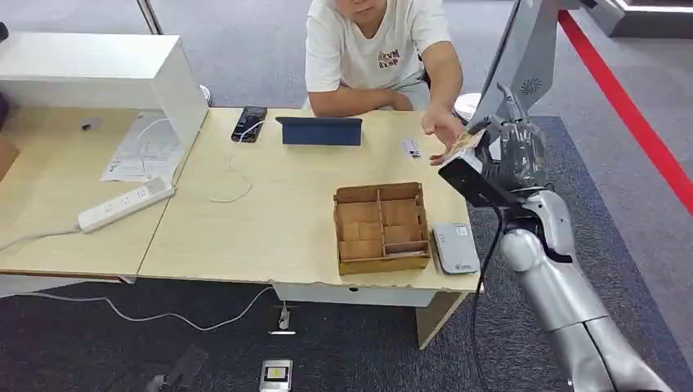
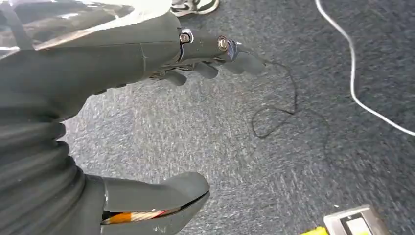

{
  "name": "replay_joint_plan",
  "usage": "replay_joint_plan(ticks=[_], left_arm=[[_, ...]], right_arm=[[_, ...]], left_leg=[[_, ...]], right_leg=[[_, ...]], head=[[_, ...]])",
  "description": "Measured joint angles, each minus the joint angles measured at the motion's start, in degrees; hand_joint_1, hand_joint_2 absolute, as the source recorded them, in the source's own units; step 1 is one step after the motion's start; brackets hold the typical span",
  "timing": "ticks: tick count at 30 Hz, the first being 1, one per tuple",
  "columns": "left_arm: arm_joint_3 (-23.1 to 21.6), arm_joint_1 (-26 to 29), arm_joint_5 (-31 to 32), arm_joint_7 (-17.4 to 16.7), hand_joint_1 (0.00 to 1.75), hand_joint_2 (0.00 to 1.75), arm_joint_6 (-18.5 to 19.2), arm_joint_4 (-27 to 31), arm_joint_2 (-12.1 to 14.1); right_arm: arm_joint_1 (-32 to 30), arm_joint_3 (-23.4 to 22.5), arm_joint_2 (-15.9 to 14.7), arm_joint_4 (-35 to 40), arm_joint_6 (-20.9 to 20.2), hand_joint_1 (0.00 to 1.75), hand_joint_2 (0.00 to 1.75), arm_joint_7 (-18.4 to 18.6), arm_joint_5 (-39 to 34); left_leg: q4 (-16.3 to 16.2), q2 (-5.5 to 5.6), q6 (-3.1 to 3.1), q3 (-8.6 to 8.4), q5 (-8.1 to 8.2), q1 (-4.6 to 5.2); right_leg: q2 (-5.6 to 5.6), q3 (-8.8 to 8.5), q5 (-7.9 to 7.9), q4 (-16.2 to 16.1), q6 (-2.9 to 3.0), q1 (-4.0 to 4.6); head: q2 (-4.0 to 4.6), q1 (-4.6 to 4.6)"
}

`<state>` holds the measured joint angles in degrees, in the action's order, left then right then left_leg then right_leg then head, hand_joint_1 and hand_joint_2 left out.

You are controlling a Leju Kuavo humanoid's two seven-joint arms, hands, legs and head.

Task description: Pass the card to the sensor for recognition and then transmit it.

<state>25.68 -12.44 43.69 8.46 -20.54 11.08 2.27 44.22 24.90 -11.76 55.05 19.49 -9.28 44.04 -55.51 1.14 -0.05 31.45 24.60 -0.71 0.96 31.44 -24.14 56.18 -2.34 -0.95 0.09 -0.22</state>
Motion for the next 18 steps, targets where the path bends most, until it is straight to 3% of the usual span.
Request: replay_joint_plan(ticks=[7, 18], left_arm=[[-1.45, -0.92, 0.77, -0.44, 0.00, 1.75, 1.09, 0.00, 0.00], [-2.84, -1.73, 1.12, -1.18, 0.00, 1.75, 1.18, 0.00, 0.00]], right_arm=[[12.91, 0.13, 2.80, -15.93, 0.81, 1.75, 1.75, -1.36, 1.84], [16.78, 0.74, 5.33, -27.00, 0.29, 1.75, 1.75, -0.03, 4.28]], left_leg=[[-0.01, 0.03, -0.02, 0.03, -0.05, -0.02], [-0.01, 0.06, -0.01, 0.15, -0.05, -0.02]], right_leg=[[-0.01, 0.06, 0.04, 0.01, -0.01, 0.01], [-0.03, 0.14, 0.04, 0.01, -0.02, 0.01]], head=[[0.00, -0.04], [0.00, -0.04]])
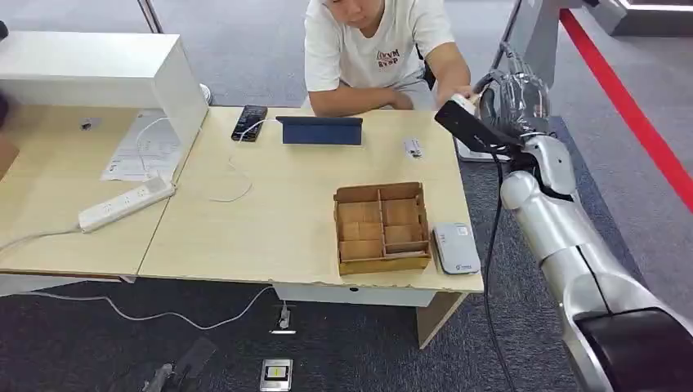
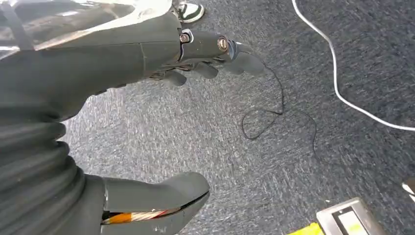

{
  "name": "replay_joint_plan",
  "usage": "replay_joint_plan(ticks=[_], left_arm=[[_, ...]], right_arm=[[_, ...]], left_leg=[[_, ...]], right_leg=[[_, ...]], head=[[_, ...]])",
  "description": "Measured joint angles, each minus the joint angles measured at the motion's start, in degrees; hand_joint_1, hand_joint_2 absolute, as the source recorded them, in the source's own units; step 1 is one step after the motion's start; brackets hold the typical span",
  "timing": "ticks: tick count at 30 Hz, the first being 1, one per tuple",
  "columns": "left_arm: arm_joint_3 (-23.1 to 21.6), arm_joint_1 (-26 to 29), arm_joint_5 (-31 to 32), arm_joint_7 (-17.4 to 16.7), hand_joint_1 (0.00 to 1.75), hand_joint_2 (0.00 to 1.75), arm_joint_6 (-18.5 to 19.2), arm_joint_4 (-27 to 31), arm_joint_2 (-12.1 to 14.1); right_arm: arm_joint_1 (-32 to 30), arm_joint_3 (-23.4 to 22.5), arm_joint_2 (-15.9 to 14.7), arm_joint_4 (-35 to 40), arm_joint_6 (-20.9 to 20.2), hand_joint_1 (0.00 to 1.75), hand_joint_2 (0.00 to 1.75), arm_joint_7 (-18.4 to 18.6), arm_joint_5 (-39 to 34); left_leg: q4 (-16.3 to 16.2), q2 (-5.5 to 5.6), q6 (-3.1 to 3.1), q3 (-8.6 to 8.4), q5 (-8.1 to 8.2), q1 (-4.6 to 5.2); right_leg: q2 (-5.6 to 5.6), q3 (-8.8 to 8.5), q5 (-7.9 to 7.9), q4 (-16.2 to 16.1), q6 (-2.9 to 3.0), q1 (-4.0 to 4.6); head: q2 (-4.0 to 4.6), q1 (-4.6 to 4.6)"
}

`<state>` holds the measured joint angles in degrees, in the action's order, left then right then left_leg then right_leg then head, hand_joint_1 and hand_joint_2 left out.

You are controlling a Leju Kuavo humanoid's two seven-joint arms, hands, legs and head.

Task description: Pass the card to the sensor for recognition and then transmit it.

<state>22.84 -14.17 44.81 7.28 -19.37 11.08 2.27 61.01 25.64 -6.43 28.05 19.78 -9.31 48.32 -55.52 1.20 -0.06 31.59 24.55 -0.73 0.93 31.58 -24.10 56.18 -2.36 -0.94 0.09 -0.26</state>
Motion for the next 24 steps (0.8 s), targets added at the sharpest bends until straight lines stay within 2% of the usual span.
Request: replay_joint_plan(ticks=[7, 8, 9, 18, 24], left_arm=[[-0.09, 0.14, -1.38, -0.46, 0.00, 1.75, -0.96, 0.00, 0.22], [-0.09, 0.19, -1.53, -0.44, 0.00, 1.75, -1.12, 0.00, 0.24], [-0.09, 0.25, -1.71, -0.33, 0.00, 1.75, -1.22, 0.00, 0.26], [-0.09, 1.15, -2.32, 0.07, 0.00, 1.75, -1.75, 0.00, 0.24], [-0.09, 1.34, -3.19, 0.46, 0.00, 1.75, -2.23, 0.00, 0.26]], right_arm=[[1.25, 0.68, 2.06, -3.72, -1.47, 1.73, 1.75, 1.64, 2.10], [1.30, 0.85, 2.45, -4.11, -1.44, 1.03, 1.75, 1.82, 2.25], [1.33, 0.96, 2.80, -4.40, -1.42, 0.00, 1.75, 1.84, 2.41], [2.20, 1.51, 4.61, -6.17, 0.52, 0.00, 1.75, 0.92, 1.40], [3.37, 1.49, 5.11, -6.78, 3.91, 0.00, 1.75, -3.01, -0.04]], left_leg=[[0.00, -0.04, -0.01, -0.01, 0.01, 0.00], [0.00, -0.04, -0.01, -0.02, 0.01, -0.01], [0.00, -0.03, -0.01, -0.02, 0.01, -0.01], [0.00, -0.04, -0.01, -0.03, 0.00, -0.01], [-0.01, -0.03, -0.01, -0.03, 0.00, 0.00]], right_leg=[[0.01, 0.01, -0.01, 0.01, 0.01, 0.01], [0.01, 0.01, -0.01, 0.01, 0.01, 0.01], [0.01, 0.01, -0.01, 0.01, 0.01, 0.01], [0.01, -0.01, 0.00, 0.01, 0.01, 0.01], [0.01, 0.00, 0.00, 0.01, 0.00, 0.00]], head=[[0.00, 0.02], [0.00, 0.00], [0.00, 0.02], [0.00, 0.02], [0.00, 0.02]])
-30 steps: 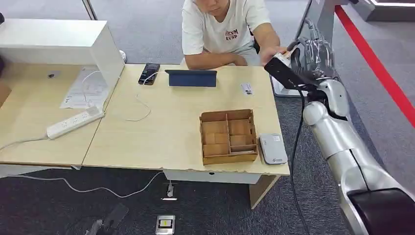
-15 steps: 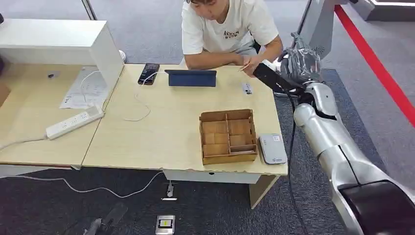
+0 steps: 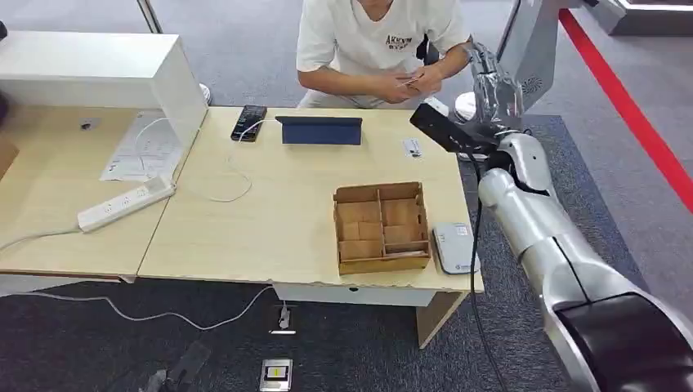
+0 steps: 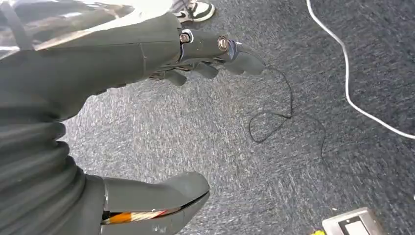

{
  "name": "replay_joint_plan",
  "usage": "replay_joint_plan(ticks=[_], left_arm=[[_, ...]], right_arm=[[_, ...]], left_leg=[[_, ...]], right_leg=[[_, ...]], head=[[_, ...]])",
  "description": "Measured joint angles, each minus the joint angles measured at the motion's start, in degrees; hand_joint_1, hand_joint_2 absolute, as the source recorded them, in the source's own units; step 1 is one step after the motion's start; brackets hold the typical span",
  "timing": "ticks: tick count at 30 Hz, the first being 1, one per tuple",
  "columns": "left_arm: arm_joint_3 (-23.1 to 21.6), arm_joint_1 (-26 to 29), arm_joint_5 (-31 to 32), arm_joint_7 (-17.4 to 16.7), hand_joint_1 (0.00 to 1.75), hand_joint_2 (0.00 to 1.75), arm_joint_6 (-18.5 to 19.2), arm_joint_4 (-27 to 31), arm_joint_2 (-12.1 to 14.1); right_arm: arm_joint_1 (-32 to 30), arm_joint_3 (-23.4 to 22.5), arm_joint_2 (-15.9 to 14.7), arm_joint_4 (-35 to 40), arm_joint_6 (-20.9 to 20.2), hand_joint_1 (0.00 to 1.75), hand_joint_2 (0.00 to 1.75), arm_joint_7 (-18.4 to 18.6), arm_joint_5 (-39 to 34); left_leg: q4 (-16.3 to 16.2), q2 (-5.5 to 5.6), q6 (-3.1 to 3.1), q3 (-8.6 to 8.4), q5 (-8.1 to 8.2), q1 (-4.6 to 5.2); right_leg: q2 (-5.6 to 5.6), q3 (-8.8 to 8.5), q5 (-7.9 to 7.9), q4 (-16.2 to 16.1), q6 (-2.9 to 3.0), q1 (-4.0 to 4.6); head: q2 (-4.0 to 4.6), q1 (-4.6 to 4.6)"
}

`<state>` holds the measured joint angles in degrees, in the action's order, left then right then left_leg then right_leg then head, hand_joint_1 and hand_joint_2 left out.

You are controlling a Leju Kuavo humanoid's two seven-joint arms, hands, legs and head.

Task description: Pass the card to the sensor for recognition and then transmit it.

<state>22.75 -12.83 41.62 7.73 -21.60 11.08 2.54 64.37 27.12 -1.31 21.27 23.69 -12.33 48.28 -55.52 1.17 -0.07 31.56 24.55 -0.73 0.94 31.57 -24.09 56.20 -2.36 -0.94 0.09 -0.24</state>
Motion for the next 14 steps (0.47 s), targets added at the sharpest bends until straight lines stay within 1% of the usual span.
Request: replay_joint_plan(ticks=[1, 3, 4, 5, 6, 7, 8, 9, 10, 13, 14], left_arm=[[0.00, 0.09, -0.16, 0.22, 0.00, 1.75, -0.09, 0.00, 0.00], [0.00, 0.28, -0.76, 0.74, 0.00, 1.75, -0.41, 0.00, 0.00], [0.02, 0.44, -1.10, 0.94, 0.00, 1.75, -0.66, 0.00, -0.02], [0.07, 0.62, -1.66, 1.36, 0.00, 1.75, -1.13, 0.00, -0.02], [0.09, 0.85, -2.08, 1.64, 0.00, 1.75, -1.42, 0.00, -0.02], [0.11, 1.05, -2.53, 1.90, 0.00, 1.75, -1.77, 0.00, -0.02], [0.15, 1.38, -3.28, 2.23, 0.00, 1.75, -2.30, 0.00, -0.02], [0.33, 1.80, -4.02, 2.58, 0.00, 1.75, -2.79, 0.00, -0.02], [0.48, 1.95, -4.32, 2.69, 0.00, 1.75, -2.97, 0.00, -0.02], [0.48, 1.97, -4.33, 2.69, 0.00, 1.75, -2.97, 0.00, -0.02], [0.66, 2.28, -4.97, 2.93, 0.00, 1.75, -3.30, 0.00, -0.02]], right_arm=[[0.39, 0.00, 0.00, -0.02, 0.68, 0.00, 1.75, -0.77, -0.09], [1.11, -0.06, -0.04, -0.13, 4.43, 0.00, 1.75, -3.30, 0.02], [1.41, -0.11, -0.26, -0.11, 7.04, 0.00, 0.00, -4.93, 0.22], [1.72, -0.17, -0.94, 0.13, 11.90, 0.00, 1.75, -7.99, 0.63], [2.07, -0.26, -1.64, 0.61, 14.20, 0.00, 1.75, -10.02, 0.92], [2.31, -0.48, -2.46, 1.55, 14.43, 0.00, 1.75, -11.88, 2.70], [2.02, -1.36, -3.59, 2.91, 14.47, 0.00, 1.75, -14.15, 6.29], [1.11, -3.29, -5.00, 5.28, 14.54, 0.00, 1.75, -16.82, 10.22], [0.69, -4.25, -5.48, 6.26, 14.56, 0.00, 1.75, -17.99, 11.57], [0.62, -4.27, -5.49, 6.28, 14.56, 0.00, 1.75, -18.02, 11.60], [-0.05, -6.00, -6.21, 7.92, 14.56, 0.00, 1.75, -20.34, 13.54]], left_leg=[[0.00, 0.00, 0.00, 0.00, 0.00, 0.00], [-0.01, 0.00, 0.00, -0.01, 0.00, 0.00], [-0.01, 0.00, 0.00, -0.01, 0.00, 0.00], [-0.02, 0.00, 0.00, -0.02, 0.00, 0.00], [-0.02, 0.00, 0.00, -0.02, 0.01, 0.00], [-0.03, 0.01, 0.00, -0.05, 0.01, -0.01], [-0.03, 0.03, 0.01, -0.06, 0.01, -0.01], [-0.03, 0.03, 0.02, -0.07, 0.02, -0.01], [-0.04, 0.05, 0.02, -0.08, 0.02, 0.00], [-0.04, 0.05, 0.02, -0.08, 0.02, 0.00], [-0.04, 0.03, 0.03, -0.08, 0.03, 0.00]], right_leg=[[0.00, 0.00, 0.00, 0.00, 0.00, 0.00], [0.00, 0.02, 0.00, 0.00, 0.00, 0.00], [0.00, 0.03, 0.00, 0.00, 0.00, 0.00], [0.00, 0.03, 0.00, -0.01, 0.00, 0.00], [0.00, 0.02, -0.01, -0.02, 0.00, 0.00], [0.00, 0.02, -0.01, -0.04, 0.00, 0.00], [-0.01, -0.04, -0.01, -0.07, -0.01, 0.01], [-0.02, -0.05, -0.01, -0.09, -0.01, 0.00], [-0.03, -0.05, -0.01, -0.09, -0.01, 0.00], [-0.03, -0.04, -0.01, -0.09, -0.01, 0.00], [-0.03, -0.05, -0.01, -0.10, -0.01, 0.00]], head=[[0.00, 0.00], [0.00, 0.00], [0.00, -0.02], [0.00, -0.02], [0.00, -0.02], [0.00, -0.04], [0.00, 0.00], [0.00, 0.00], [0.00, 0.00], [0.00, 0.00], [0.00, -0.02]])
